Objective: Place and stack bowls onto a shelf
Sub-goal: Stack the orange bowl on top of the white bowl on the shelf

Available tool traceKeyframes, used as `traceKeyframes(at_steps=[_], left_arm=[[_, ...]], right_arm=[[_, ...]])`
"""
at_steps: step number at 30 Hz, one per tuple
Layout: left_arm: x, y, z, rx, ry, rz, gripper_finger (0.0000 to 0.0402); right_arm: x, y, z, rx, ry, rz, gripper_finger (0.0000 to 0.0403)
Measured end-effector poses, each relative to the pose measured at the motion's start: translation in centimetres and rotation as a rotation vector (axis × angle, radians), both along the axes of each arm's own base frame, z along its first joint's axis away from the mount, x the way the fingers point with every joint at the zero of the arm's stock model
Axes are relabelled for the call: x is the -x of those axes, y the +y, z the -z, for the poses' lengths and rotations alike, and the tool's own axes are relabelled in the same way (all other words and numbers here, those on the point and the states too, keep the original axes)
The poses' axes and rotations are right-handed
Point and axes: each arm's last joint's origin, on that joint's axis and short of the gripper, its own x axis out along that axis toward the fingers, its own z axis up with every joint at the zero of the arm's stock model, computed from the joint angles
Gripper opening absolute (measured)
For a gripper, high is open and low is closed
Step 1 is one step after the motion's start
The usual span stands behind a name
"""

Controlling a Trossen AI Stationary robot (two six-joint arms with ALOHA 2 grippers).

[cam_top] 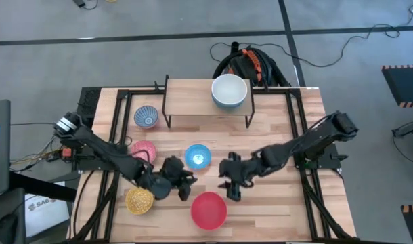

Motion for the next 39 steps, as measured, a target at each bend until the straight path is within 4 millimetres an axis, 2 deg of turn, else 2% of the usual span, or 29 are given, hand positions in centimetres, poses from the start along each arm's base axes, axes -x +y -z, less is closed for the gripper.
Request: traceKeyframes(at_steps=[6, 9, 17, 21, 25, 31, 35, 39], left_arm=[[-1.0, -2.3, 1.0, -0.003, 0.025, 0.036, 0.0146], [-1.2, -2.7, 1.4, -0.003, 0.041, 0.042, 0.0146], [-0.7, -2.7, 1.8, -0.024, 0.111, 0.051, 0.0146], [-0.5, -2.4, 2.3, -0.038, 0.172, 0.063, 0.0146], [-0.5, -2.0, 2.5, -0.038, 0.219, 0.074, 0.0146], [-1.0, -0.9, 2.7, -0.013, 0.26, 0.08, 0.0146], [-1.7, -0.3, 2.5, 0.027, 0.227, 0.058, 0.0146], [-2.5, 0.1, 2.0, 0.044, 0.156, 0.056, 0.0146]], right_arm=[[-1.5, 2.3, 3.2, 0.002, 0.036, -0.031, 0.0246], [-2.1, 2.7, 4.4, -0.001, 0.046, -0.028, 0.0245], [-3.3, 2.4, 8.2, -0.044, 0.165, 0.072, 0.0243], [-3.5, 2.2, 9.0, -0.074, 0.196, 0.109, 0.023], [-3.5, 1.9, 9.0, -0.078, 0.211, 0.13, 0.0197], [-3.6, 1.2, 9.1, -0.074, 0.228, 0.154, 0.0115], [-3.5, 0.8, 9.2, -0.07, 0.249, 0.172, 0.0064], [-3.6, 0.4, 9.1, -0.07, 0.253, 0.184, 0.0033]])
